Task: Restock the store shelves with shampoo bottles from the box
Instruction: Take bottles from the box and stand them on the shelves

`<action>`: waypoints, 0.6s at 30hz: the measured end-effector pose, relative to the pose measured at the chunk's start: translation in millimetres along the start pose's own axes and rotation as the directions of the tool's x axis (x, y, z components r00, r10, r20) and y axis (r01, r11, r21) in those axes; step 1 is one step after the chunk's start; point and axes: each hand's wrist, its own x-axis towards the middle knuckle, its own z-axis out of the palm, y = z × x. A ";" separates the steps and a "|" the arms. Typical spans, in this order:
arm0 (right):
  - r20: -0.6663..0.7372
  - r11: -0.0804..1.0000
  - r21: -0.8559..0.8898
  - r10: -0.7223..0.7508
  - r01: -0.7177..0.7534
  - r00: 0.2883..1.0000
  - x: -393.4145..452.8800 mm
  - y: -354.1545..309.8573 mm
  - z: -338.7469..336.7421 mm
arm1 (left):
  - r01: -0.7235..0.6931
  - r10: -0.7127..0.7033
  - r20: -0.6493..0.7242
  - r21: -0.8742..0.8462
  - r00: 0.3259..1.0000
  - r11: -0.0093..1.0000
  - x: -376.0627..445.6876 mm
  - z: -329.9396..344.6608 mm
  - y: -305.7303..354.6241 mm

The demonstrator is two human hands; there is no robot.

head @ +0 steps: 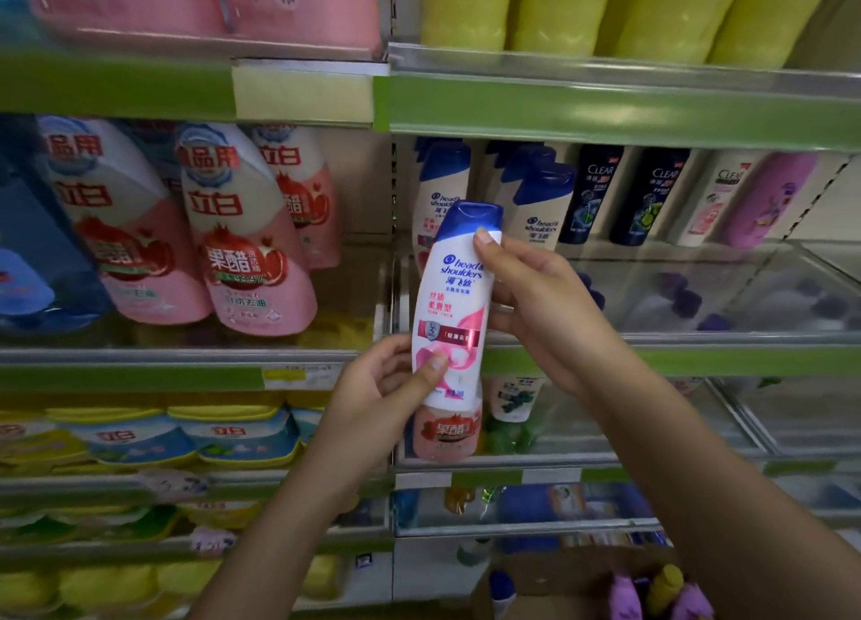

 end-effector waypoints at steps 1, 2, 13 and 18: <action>-0.001 1.000 0.001 -0.008 0.008 1.000 3.6 -2.0 1.3 | -0.010 0.010 0.007 0.003 1.000 1.000 5.3 -1.8 1.8; -0.007 1.000 0.001 -0.012 0.012 1.000 6.8 -4.2 2.7 | -0.021 0.021 0.012 0.009 1.000 1.000 10.6 -3.7 2.8; -0.021 0.989 -0.027 -0.145 0.144 0.989 44.5 -21.3 3.8 | -0.128 0.126 0.028 0.101 0.992 0.987 64.8 -11.4 16.8; 0.008 0.985 -0.047 -0.166 0.167 0.986 55.5 -16.2 -2.5 | -0.133 0.130 0.031 0.181 0.991 0.974 93.2 -11.0 13.5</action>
